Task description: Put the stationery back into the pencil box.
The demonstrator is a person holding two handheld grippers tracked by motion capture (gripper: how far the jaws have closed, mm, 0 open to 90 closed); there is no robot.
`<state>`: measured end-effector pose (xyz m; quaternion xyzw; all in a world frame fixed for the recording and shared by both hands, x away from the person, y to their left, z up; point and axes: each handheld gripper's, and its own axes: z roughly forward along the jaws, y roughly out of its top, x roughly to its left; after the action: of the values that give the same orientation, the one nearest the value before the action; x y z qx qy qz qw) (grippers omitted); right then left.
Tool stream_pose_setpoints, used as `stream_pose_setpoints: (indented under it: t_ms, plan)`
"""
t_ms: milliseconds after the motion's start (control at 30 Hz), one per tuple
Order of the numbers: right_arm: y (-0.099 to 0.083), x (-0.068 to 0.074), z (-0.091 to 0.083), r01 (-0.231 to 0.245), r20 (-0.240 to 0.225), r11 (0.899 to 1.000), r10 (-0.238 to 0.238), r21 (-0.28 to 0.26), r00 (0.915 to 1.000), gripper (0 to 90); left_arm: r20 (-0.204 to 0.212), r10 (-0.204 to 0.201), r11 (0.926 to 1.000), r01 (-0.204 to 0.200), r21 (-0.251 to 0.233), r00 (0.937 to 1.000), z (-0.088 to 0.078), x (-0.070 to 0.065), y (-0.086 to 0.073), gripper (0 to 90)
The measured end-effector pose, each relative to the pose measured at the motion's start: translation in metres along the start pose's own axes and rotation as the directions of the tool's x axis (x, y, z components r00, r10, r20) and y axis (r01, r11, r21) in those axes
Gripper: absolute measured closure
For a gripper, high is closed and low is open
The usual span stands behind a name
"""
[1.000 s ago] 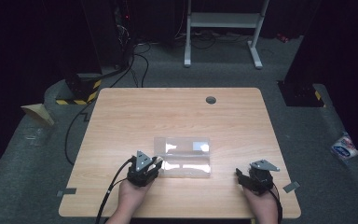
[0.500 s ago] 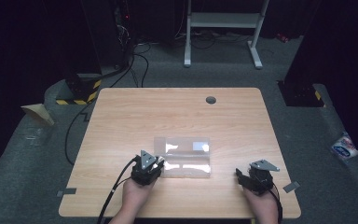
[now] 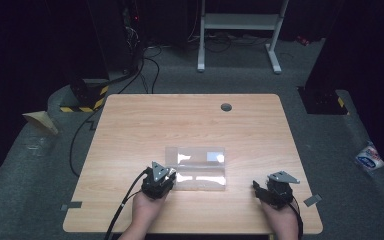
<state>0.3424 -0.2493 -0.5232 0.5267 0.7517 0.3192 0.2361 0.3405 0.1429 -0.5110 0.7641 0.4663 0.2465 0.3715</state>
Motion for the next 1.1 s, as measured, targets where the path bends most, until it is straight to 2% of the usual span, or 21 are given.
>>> stream_pose_setpoints:
  t_ms: [367, 433, 467, 633, 700, 1000, 1100]
  plan:
    - [0.000, 0.000, 0.000, 0.000, 0.000, 1.000, 0.000, 0.000, 1.0000, 34.1, -0.009, -0.003, 0.9999, 0.003, 0.016, 1.0000, 0.001, 0.001, -0.002, 67.2]
    - [0.000, 0.000, 0.000, 0.000, 0.000, 1.000, 0.000, 0.000, 1.0000, 34.1, -0.006, -0.009, 1.0000, 0.009, 0.004, 0.9999, 0.001, 0.001, -0.002, 63.4]
    - [0.000, 0.000, 0.000, 0.000, 0.000, 1.000, 0.000, 0.000, 1.0000, 34.1, 0.010, -0.030, 0.9995, 0.030, 0.002, 0.9995, 0.000, 0.003, -0.002, 61.8]
    - [0.000, 0.000, 0.000, 0.000, 0.000, 1.000, 0.000, 0.000, 1.0000, 34.1, 0.038, -0.055, 0.9984, 0.055, -0.014, 0.9978, -0.004, 0.008, 0.001, 58.5]
    - [0.000, 0.000, 0.000, 0.000, 0.000, 1.000, 0.000, 0.000, 1.0000, 34.1, 0.062, -0.055, 0.9981, 0.057, -0.026, 0.9965, -0.005, 0.010, 0.002, 55.6]
    - [0.000, 0.000, 0.000, 0.000, 0.000, 1.000, 0.000, 0.000, 1.0000, 34.1, 0.121, -0.049, 0.9979, 0.053, -0.035, 0.9914, -0.010, 0.018, 0.004, 45.8]
    - [0.000, 0.000, 0.000, 0.000, -0.001, 1.000, 0.000, 0.000, 1.0000, 34.1, 0.131, -0.051, 0.9972, 0.057, -0.047, 0.9901, -0.013, 0.021, 0.004, 39.6]
